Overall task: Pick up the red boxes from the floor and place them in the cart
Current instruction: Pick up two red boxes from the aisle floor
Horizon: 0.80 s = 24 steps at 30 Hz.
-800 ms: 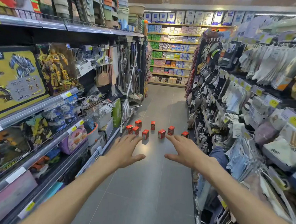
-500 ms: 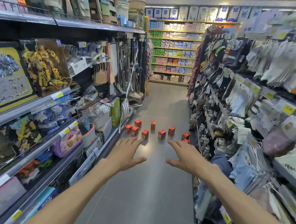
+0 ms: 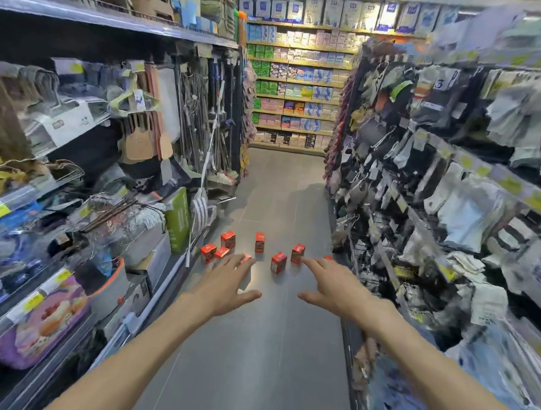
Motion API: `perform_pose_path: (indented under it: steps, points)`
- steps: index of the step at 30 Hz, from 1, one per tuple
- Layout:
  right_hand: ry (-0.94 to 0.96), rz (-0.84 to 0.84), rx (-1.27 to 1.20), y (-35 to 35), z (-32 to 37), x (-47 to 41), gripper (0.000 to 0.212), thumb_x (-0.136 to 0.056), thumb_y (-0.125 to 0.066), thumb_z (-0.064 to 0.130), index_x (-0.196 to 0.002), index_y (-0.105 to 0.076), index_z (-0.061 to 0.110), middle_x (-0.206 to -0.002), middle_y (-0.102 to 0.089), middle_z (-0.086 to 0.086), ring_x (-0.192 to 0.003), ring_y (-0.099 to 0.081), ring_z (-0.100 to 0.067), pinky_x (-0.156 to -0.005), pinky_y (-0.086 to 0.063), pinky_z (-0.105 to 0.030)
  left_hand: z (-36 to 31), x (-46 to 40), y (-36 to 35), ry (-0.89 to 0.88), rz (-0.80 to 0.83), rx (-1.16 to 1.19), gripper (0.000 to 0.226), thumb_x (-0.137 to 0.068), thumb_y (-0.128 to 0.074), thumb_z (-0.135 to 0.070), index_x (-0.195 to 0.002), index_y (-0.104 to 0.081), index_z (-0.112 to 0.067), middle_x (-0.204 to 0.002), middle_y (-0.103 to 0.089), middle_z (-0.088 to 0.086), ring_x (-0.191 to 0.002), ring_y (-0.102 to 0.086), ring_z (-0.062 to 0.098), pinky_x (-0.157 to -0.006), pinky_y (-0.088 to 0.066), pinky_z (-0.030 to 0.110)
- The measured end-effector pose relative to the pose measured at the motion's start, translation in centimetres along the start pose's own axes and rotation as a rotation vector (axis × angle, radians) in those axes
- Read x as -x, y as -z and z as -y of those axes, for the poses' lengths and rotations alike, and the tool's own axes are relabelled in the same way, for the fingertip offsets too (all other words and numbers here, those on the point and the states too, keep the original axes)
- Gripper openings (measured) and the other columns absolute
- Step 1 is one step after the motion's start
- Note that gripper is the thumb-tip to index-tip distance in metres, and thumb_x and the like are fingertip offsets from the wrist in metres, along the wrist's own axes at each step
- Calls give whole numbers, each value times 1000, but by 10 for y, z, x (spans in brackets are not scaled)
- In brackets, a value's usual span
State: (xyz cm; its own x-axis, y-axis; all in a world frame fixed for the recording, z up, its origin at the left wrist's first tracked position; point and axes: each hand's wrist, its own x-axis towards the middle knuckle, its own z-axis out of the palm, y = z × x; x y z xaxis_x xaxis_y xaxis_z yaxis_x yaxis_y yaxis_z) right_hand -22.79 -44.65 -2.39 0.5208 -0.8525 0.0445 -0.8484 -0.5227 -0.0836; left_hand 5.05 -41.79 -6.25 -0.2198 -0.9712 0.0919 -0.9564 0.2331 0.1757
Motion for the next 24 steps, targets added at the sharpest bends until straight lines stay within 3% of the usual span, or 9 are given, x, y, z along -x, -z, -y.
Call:
perform_pose_path:
  steps: [5, 11, 18, 24]
  points:
    - [-24, 5, -29, 1, -39, -96, 81, -87, -67, 53, -153, -35, 20, -142, -54, -8, -128, -52, -29, -104, -43, -41, 51, -97, -5, 2, 28, 14, 83, -84, -41, -75, -152, -21, -32, -159, -26, -2, -147, -21, 19, -116, -23, 53]
    - [-29, 51, -25, -27, -101, -217, 84, -89, -66, 56, -155, -32, 17, -147, -49, -9, -133, -48, -30, -106, -42, -41, 101, -209, -34, -7, 45, 30, 79, -85, -46, -70, -151, -23, -32, -157, -30, -1, -145, -24, 22, -114, -22, 45]
    - [2, 111, -48, -80, -197, -386, 85, -86, -67, 55, -155, -32, 19, -142, -53, -7, -130, -50, -28, -105, -43, -40, 174, -361, -82, 82, 120, 6, 81, -82, -40, -77, -149, -25, -34, -155, -32, -2, -145, -24, 25, -114, -24, 50]
    - [-15, 181, -115, -110, -254, -529, 80, -88, -65, 50, -154, -34, 19, -149, -49, -7, -135, -46, -32, -109, -40, -43, 224, -474, -116, 153, 158, 20, 81, -82, -40, -71, -151, -27, -29, -154, -36, -1, -142, -32, 24, -112, -29, 44]
